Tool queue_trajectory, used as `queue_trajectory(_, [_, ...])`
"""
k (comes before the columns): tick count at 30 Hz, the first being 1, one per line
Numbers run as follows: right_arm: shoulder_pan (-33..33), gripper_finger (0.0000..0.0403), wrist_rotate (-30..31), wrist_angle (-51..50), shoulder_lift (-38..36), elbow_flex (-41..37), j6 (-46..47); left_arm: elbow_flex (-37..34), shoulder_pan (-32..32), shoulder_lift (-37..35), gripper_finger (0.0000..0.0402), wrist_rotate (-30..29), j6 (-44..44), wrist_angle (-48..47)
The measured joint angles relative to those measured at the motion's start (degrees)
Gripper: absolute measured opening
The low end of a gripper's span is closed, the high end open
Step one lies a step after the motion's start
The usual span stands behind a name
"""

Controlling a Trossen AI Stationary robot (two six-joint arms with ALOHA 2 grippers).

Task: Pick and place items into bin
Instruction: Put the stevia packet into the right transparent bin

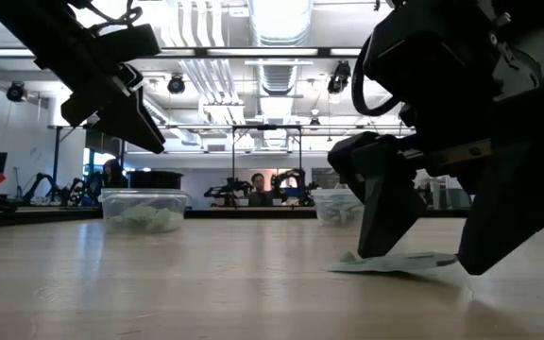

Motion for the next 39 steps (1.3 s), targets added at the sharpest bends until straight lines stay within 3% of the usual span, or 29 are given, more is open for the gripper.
queue_trajectory(7, [0.0,0.0240,0.0,-0.5,0.0,0.0,-0.2,0.0,0.0,0.0,0.0156,0.0,0.0,0.1])
queue_trajectory(27, [0.0,0.0074,1.1,-1.8,-0.4,-0.2,-3.1,0.0,0.0,0.0,0.0156,0.0,0.0,0.3])
queue_trajectory(39, [0.0,0.0023,2.2,-3.5,-2.0,-0.3,-6.0,-0.3,0.0,0.0,0.0156,0.0,0.0,0.7])
